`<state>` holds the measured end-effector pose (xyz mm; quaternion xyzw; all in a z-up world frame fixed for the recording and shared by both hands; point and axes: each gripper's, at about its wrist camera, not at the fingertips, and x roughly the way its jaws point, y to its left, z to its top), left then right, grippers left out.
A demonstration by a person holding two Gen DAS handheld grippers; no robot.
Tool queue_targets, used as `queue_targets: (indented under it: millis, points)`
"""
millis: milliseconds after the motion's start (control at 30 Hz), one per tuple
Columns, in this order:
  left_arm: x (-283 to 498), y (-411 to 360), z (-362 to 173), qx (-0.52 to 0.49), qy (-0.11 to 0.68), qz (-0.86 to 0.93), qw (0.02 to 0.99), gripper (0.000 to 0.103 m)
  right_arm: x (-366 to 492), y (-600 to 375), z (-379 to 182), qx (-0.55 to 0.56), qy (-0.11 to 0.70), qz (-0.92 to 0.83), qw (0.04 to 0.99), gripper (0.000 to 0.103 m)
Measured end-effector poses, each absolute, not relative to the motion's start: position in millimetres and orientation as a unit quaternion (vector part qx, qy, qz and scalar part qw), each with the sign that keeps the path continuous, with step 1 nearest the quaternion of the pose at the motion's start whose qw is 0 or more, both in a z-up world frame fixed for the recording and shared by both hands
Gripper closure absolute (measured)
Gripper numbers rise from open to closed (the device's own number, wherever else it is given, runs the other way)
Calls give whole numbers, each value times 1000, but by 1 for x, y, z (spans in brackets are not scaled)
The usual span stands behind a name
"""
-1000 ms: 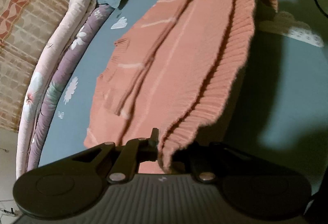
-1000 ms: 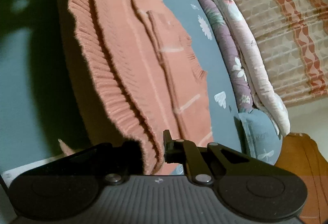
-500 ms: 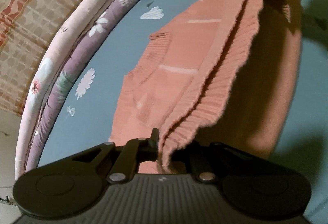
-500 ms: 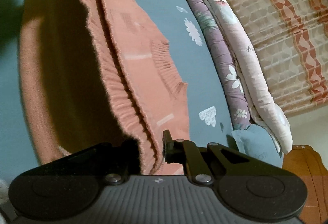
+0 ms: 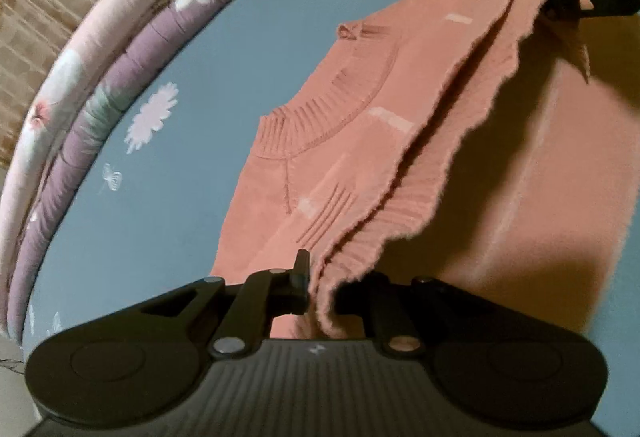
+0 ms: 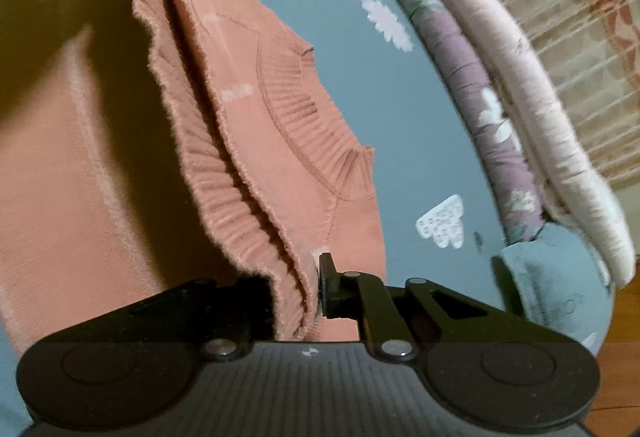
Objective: Fold clothes
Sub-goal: 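Lift the gripped hem with both tools and fold it over toward the collar, then lay the hem down near the collar and open both tools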
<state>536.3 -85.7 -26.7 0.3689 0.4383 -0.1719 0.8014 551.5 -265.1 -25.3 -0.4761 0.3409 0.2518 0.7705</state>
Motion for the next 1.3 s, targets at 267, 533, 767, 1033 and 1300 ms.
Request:
queue_targets:
  millis: [267, 533, 767, 1033, 1300]
  points:
    - [554, -85, -50, 362, 455, -172, 795, 90, 566, -269, -35, -457, 353, 230, 783, 50]
    - [541, -64, 10, 357, 401, -185, 823, 61, 534, -300, 17, -427, 334, 263, 798, 37]
    - [552, -42, 55, 304, 380, -175, 856, 59, 530, -322, 58, -390, 312, 254, 828, 34]
    - [499, -51, 56, 277, 368, -218, 861, 43, 508, -348, 69, -261, 338, 298, 853, 34]
    - [478, -62, -15, 239, 452, -241, 825, 42, 507, -334, -6, -236, 425, 345, 803, 35]
